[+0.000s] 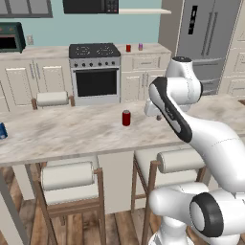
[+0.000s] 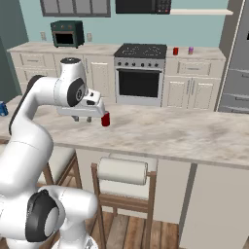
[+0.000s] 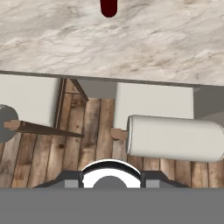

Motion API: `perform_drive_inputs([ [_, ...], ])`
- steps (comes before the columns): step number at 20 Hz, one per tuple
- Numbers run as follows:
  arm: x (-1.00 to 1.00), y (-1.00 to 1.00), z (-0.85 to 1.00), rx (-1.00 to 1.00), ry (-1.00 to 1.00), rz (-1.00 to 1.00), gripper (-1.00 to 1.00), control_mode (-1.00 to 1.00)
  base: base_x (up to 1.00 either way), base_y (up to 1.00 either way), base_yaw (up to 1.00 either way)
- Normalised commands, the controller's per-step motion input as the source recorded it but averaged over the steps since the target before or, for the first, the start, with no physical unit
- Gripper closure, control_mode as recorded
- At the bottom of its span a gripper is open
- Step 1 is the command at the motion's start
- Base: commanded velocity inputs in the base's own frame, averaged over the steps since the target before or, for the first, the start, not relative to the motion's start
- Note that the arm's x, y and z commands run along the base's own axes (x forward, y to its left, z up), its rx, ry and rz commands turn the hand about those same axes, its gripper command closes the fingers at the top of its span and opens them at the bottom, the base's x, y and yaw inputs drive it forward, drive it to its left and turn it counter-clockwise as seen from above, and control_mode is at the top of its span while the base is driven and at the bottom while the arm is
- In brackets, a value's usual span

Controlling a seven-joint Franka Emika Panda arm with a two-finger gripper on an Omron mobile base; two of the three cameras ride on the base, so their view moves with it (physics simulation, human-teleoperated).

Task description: Four empty soda cans are scattered around the kitchen. Gather all the cans and cluster them next to the stove for recycling.

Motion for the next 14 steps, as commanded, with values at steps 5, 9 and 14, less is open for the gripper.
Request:
perform_drive_inputs([
  [5,0.00,0.00,0.00,0.00,0.00,0.00,-1.00,1.00,0.00,0.00,0.00],
  [9,0.00,0.00,0.00,0.00,0.00,0.00,-1.00,1.00,0.00,0.00,0.00],
  [14,0.00,0.00,0.00,0.00,0.00,0.00,-1.00,1.00,0.00,0.00,0.00],
])
